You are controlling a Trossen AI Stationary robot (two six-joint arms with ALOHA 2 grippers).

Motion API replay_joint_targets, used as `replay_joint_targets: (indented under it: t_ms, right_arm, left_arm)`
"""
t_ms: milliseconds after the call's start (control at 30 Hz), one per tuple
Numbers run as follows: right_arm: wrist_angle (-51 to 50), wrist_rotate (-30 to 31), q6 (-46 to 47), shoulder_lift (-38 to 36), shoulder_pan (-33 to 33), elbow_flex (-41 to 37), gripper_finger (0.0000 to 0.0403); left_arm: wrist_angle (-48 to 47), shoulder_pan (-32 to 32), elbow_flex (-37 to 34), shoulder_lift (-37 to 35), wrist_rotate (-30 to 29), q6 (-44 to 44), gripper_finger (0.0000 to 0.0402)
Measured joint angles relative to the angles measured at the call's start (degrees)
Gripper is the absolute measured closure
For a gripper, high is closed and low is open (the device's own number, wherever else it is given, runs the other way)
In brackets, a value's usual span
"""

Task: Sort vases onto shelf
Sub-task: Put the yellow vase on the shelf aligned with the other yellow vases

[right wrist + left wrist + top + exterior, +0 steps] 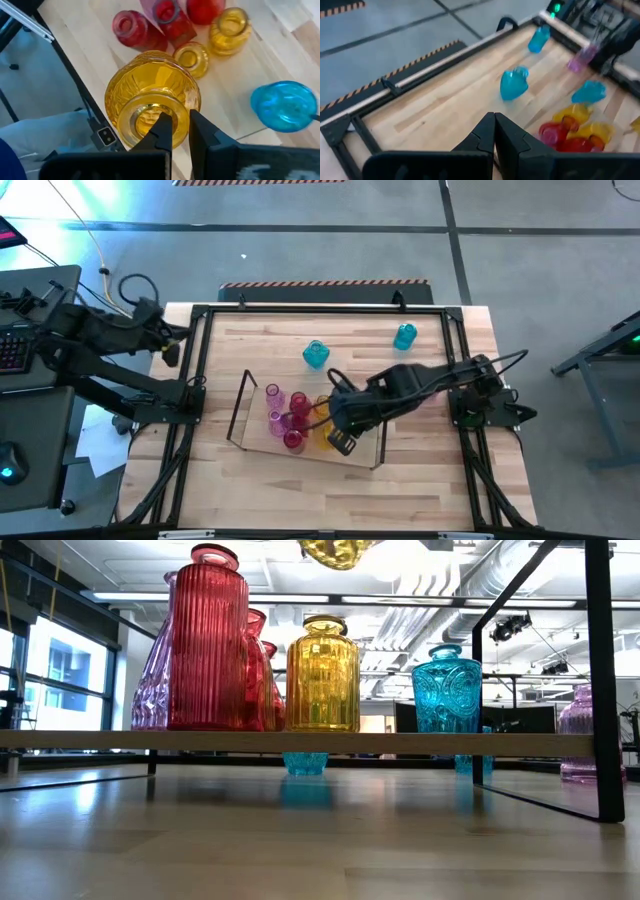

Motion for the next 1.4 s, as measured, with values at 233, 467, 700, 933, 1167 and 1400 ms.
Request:
replay_joint_targets:
  t_ms: [233, 467, 700, 933, 1167, 1400]
  right_arm:
    - [4.8, -0.8, 6.4, 4.2, 1.7, 0.0, 0.0396]
    - [4.5, -3.4, 14.0, 8.4, 3.2, 0.0, 0.0396]
    - [4.1, -3.2, 15.9, 11.4, 3.0, 0.0, 0.0396]
    - [3.8, -5.1, 17.0, 14.5, 2.7, 0.0, 0.0396]
    - [1.6, -2.2, 20.7, 14.6, 2.6, 0.0, 0.0396]
    - [0.8, -2.6, 21.3, 14.6, 2.2, 0.0, 0.0396]
  left_arm:
    - [1.1, 0.0, -6.3, 0.0, 5.7, 3.3, 0.0401]
    - [3.2, 0.0, -6.9, 0.1, 9.9, 8.1, 0.0401]
    - [3.3, 0.0, -6.9, 0.0, 10.0, 10.9, 0.0401]
    - [3.4, 0.0, -6.9, 0.0, 10.4, 11.2, 0.0401]
    - [3.5, 0.0, -6.9, 0.0, 11.1, 11.5, 0.0401]
    - [5.8, 0.0, -6.9, 0.0, 11.2, 12.2, 0.0401]
